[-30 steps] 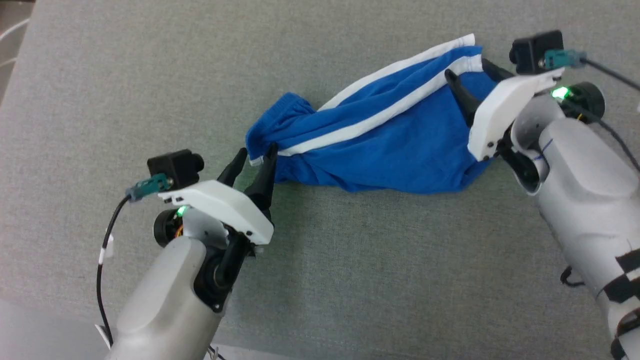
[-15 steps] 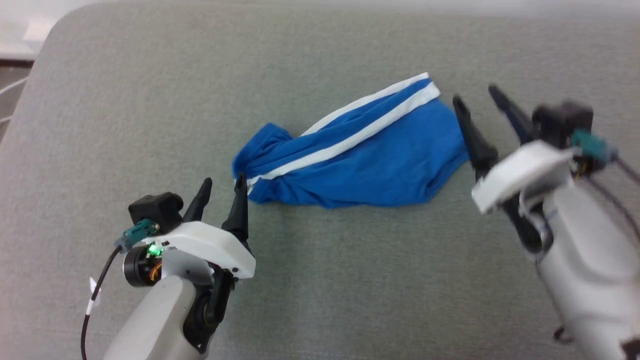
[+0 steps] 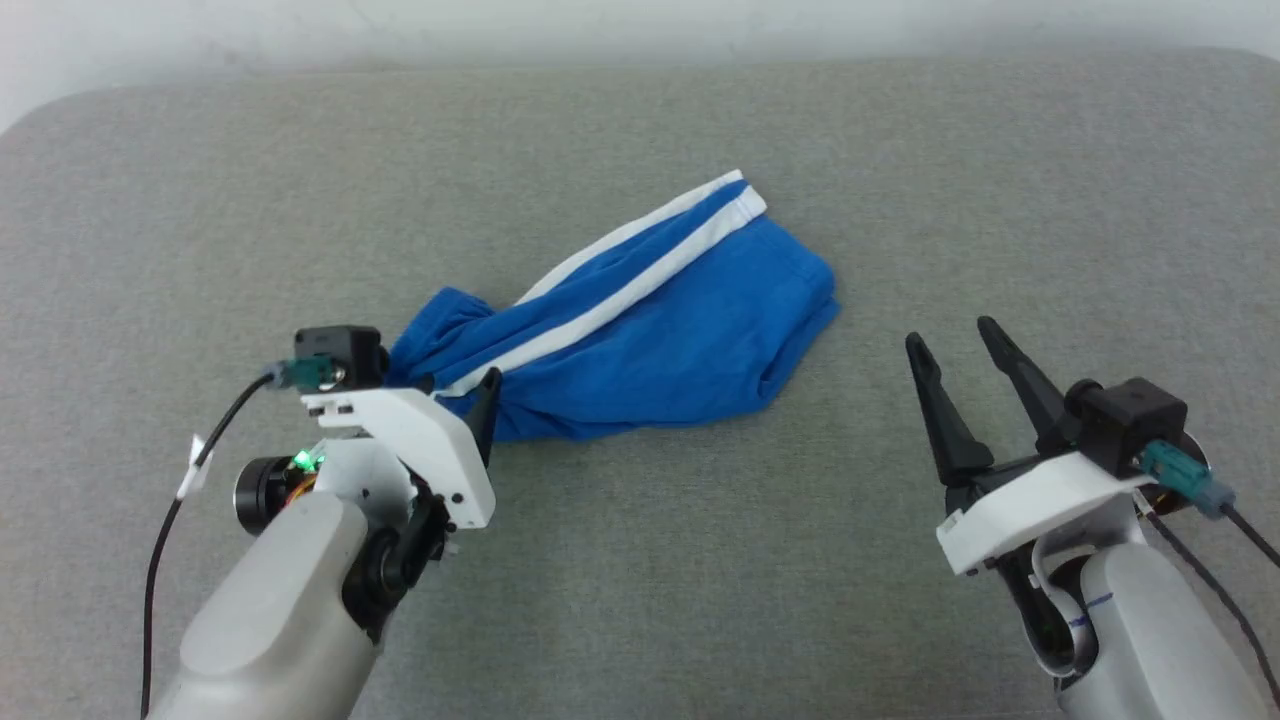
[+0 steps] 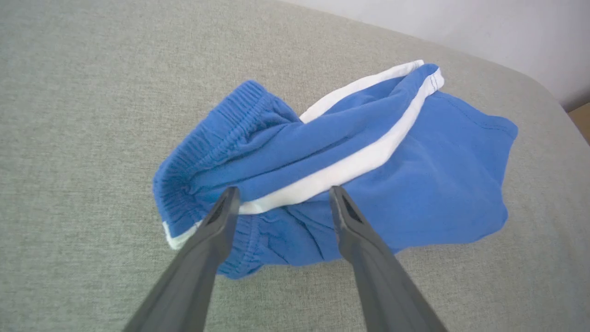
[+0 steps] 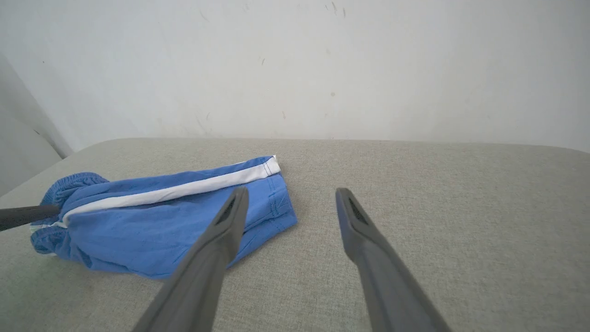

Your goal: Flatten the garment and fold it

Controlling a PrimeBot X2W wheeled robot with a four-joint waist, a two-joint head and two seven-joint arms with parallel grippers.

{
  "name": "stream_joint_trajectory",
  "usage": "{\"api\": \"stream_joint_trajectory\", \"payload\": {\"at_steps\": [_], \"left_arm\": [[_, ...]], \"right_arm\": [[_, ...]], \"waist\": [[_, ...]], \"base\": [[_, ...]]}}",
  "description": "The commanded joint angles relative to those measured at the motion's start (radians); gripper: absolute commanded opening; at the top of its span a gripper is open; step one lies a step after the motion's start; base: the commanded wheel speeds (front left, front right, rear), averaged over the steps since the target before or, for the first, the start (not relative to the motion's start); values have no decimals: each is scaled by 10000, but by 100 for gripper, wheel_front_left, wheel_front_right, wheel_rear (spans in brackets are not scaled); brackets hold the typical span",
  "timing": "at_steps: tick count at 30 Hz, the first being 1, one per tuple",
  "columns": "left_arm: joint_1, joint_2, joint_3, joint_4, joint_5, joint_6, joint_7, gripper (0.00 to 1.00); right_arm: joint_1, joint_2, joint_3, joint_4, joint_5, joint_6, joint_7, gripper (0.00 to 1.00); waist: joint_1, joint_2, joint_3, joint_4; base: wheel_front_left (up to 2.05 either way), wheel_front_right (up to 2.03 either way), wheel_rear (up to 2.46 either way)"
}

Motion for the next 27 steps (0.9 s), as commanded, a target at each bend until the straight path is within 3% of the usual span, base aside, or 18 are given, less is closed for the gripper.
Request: {"api": "stream_joint_trajectory", "payload": {"at_steps": [1,9,13,14,15,22,27], "left_arm": [[-252,41,-105,241,-69,-97,323,100],[-1017,67,-791,1989,-93,-354,2090,100],[-1041,-75,-1304,2709,-192,-737,3109,97],[-1005,-135,-1439,2837,-241,-865,3374,27],[-960,-183,-1561,2949,-290,-987,3619,0],[-880,-460,-1673,3269,-473,-1263,3691,0],[-966,-624,-1590,3266,-376,-1257,2981,0]], "right_arm": [[170,106,-57,-230,-88,-19,94,100],[510,376,-168,-895,-155,-19,533,100],[557,393,-182,-1024,-108,-19,651,100],[550,381,-184,-1048,-81,-19,679,100],[526,361,-191,-1073,-50,-19,717,100],[50,164,-148,-957,375,-19,1293,100],[-982,-204,148,93,1051,-19,2476,100]], "waist": [[1,0,70,-147],[1,0,291,-391],[1,0,359,-456],[1,0,376,-462],[1,0,397,-466],[1,0,523,-362],[1,0,496,-119]], "base": [[0,0,0],[0,0,0],[0,0,0],[0,0,0],[0,0,0],[0,0,0],[0,0,0]]}}
